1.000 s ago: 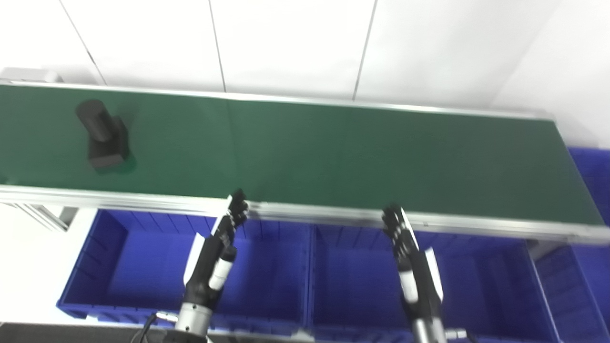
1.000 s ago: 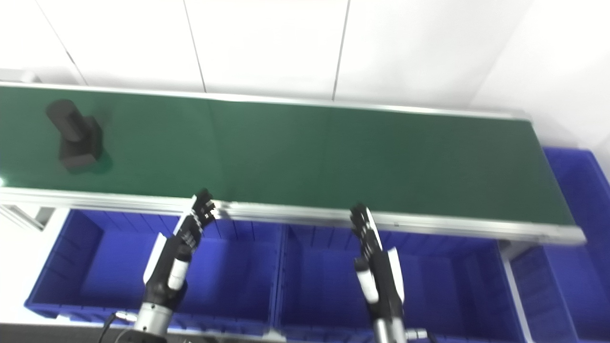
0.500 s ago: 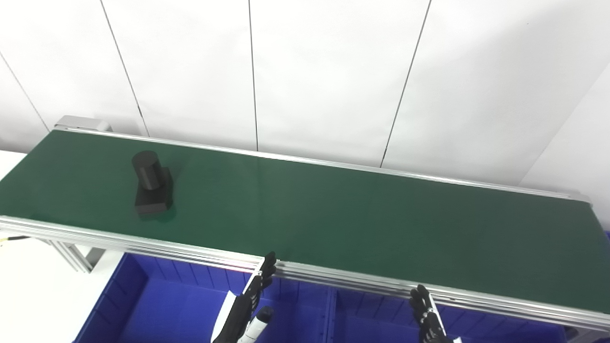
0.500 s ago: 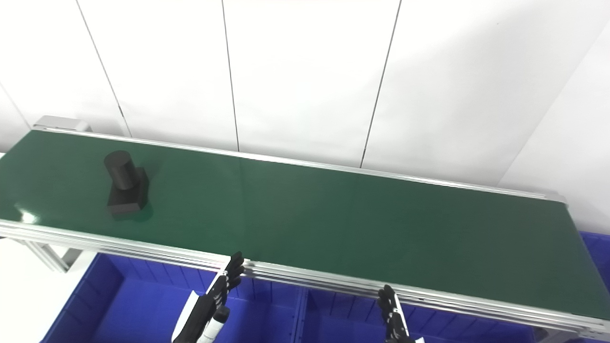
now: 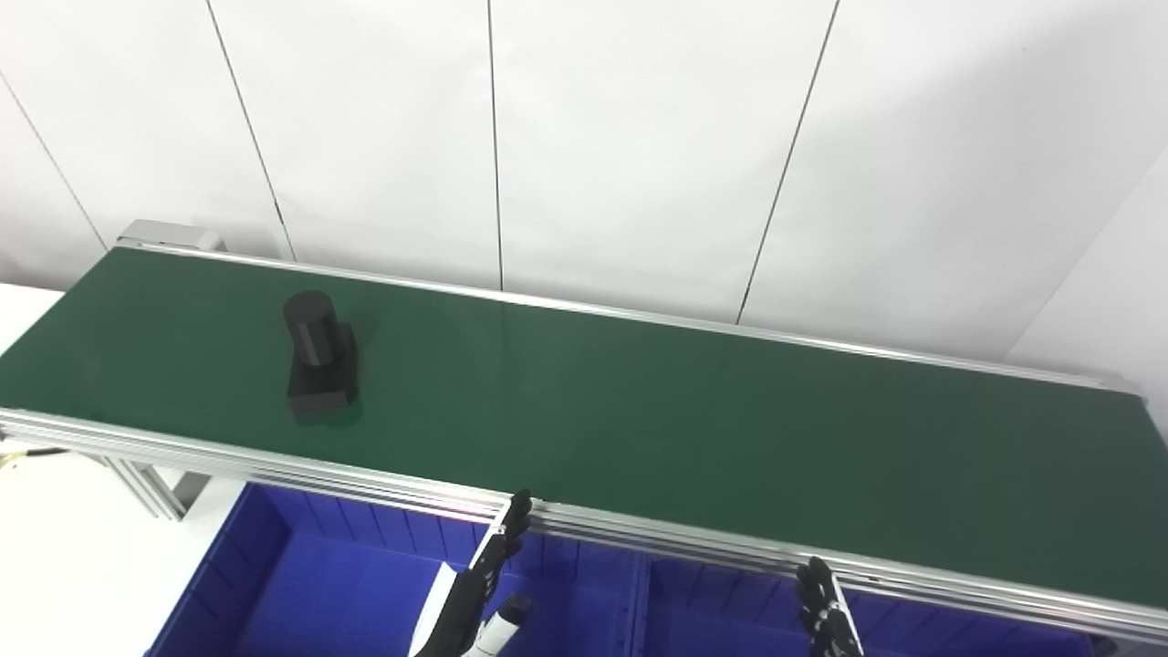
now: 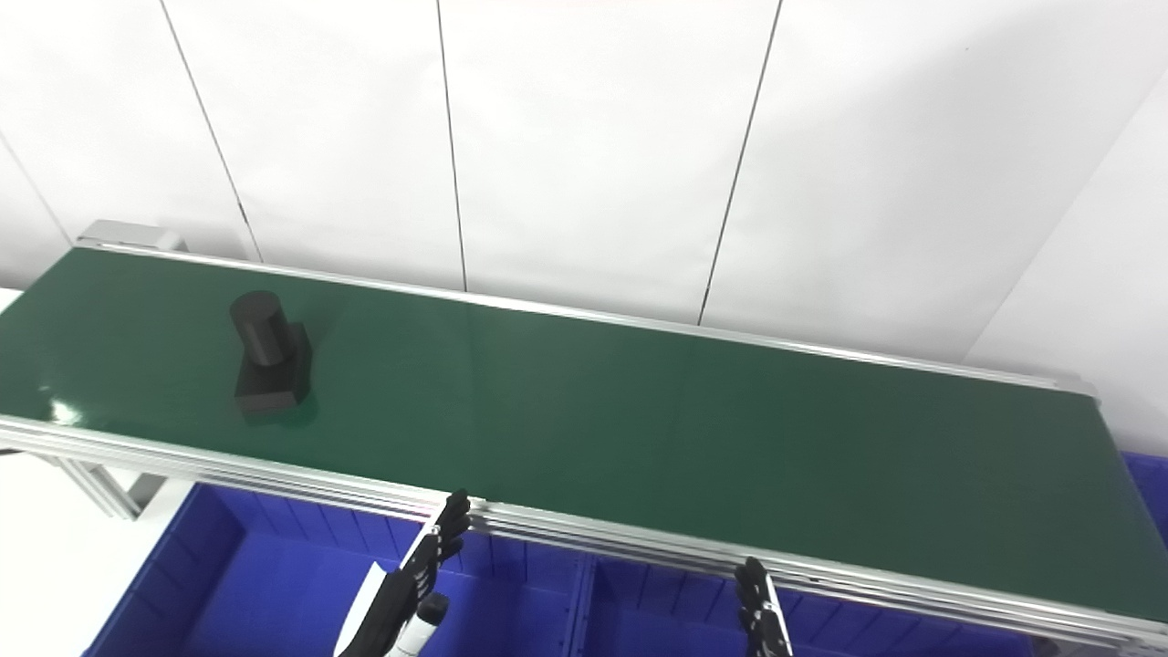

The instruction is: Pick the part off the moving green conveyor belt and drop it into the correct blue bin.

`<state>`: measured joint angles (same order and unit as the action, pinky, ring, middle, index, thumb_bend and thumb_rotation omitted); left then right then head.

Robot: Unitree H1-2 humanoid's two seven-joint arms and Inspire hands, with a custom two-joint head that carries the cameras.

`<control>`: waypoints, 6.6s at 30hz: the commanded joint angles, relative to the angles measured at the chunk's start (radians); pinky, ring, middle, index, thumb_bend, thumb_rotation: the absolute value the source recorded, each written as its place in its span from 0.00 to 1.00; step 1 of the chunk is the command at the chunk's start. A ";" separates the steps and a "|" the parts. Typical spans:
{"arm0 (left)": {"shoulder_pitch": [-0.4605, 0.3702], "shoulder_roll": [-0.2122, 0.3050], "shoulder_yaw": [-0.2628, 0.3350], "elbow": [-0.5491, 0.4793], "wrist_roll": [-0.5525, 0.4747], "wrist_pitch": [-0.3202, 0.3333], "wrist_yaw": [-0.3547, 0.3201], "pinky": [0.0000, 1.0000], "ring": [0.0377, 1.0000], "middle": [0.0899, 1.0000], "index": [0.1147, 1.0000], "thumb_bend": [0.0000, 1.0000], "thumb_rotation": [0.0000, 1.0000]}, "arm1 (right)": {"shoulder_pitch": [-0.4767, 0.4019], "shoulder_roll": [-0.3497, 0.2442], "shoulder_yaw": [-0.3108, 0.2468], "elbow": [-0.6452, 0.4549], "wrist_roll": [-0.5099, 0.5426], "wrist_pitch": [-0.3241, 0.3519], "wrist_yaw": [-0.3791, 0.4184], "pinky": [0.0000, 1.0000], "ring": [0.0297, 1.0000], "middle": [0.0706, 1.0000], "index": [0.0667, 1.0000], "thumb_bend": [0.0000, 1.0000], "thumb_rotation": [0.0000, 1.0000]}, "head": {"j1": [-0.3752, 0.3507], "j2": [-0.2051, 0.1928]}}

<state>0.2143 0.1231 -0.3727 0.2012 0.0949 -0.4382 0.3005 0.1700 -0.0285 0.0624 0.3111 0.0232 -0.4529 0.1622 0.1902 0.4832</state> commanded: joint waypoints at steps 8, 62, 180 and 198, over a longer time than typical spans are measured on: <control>-0.028 0.004 -0.005 -0.005 -0.004 -0.032 0.008 0.87 0.91 0.91 0.88 0.82 0.92 | -0.021 0.014 -0.014 -0.032 0.017 -0.017 0.047 1.00 0.99 0.97 0.99 0.85 0.97 | 0.005 -0.009; -0.043 0.020 -0.047 0.032 -0.001 -0.032 0.034 0.83 0.89 0.89 0.85 0.86 0.89 | -0.500 0.085 -0.007 0.144 -0.048 -0.017 0.020 0.88 0.90 0.90 0.88 0.99 0.44 | 0.002 -0.045; -0.001 0.067 -0.286 -0.029 0.098 -0.032 0.261 0.79 0.87 0.87 0.85 0.86 0.85 | -1.148 0.244 0.196 1.086 -0.325 0.100 -0.459 0.32 0.36 0.40 0.49 0.53 0.00 | 0.060 -0.033; -0.007 0.066 -0.284 -0.029 0.097 -0.032 0.250 0.79 0.87 0.88 0.86 0.86 0.85 | -1.134 0.209 0.215 1.090 -0.326 0.109 -0.440 0.33 0.37 0.45 0.50 0.51 0.00 | 0.041 -0.027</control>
<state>0.2109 0.1907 -0.6585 0.1955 0.1839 -0.4382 0.5450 -0.9343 0.1745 0.2759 1.4041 -0.3002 -0.3530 -0.2921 0.2317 0.4556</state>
